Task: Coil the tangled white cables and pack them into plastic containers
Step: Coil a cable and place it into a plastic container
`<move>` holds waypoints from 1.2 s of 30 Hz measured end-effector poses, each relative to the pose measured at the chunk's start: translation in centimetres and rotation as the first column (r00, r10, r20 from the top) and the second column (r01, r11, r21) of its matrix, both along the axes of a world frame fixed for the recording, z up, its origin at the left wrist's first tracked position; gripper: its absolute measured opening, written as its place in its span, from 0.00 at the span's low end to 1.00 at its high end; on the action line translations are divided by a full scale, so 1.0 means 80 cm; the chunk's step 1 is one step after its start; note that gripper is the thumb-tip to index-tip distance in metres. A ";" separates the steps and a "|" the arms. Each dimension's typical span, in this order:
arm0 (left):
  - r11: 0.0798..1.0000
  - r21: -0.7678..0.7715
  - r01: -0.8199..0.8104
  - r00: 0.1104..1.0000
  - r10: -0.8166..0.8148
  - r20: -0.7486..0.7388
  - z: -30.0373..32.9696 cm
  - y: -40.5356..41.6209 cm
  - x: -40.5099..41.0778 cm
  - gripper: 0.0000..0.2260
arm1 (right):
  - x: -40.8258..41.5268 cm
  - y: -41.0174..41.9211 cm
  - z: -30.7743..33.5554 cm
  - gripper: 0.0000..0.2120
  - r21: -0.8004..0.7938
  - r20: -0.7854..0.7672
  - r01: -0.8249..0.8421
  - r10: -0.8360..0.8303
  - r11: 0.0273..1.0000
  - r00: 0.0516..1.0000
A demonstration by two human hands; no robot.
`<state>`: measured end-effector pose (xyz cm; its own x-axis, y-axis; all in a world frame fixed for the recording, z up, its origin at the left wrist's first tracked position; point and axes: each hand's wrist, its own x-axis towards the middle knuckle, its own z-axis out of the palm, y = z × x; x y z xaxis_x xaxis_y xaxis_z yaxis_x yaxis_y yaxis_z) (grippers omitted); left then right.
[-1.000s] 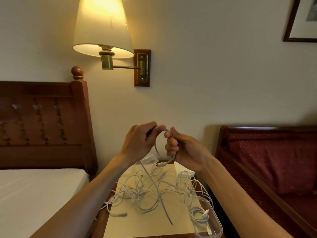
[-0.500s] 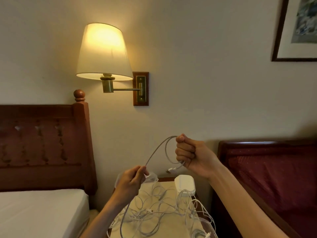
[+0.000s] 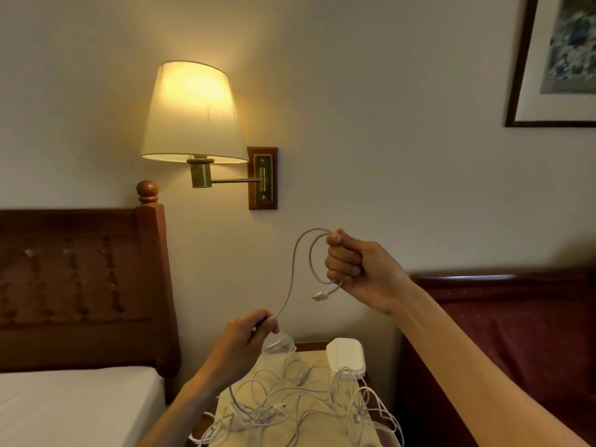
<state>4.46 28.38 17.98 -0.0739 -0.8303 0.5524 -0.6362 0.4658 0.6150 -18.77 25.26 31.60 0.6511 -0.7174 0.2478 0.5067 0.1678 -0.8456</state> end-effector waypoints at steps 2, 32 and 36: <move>1.000 -0.027 -0.004 0.998 0.005 0.062 0.002 -0.002 0.002 0.10 | 0.003 0.000 -0.008 0.16 -0.017 -0.032 0.026 -0.026 1.000 0.999; 0.908 -0.338 0.249 0.804 0.001 0.595 0.126 -0.016 -0.021 0.14 | 0.034 -0.033 -0.015 0.18 -0.160 -0.164 0.364 -0.388 0.918 0.907; 0.880 -0.382 0.282 0.823 -0.017 0.569 0.131 -0.016 -0.017 0.11 | 0.038 -0.027 -0.007 0.18 -0.350 -0.297 0.325 -0.433 0.879 0.851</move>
<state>3.12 27.13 28.47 -0.5676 -0.4676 0.6776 -0.6960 0.7122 -0.0915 -15.74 23.10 31.01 0.4231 -0.8624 0.2778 0.1374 -0.2420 -0.9605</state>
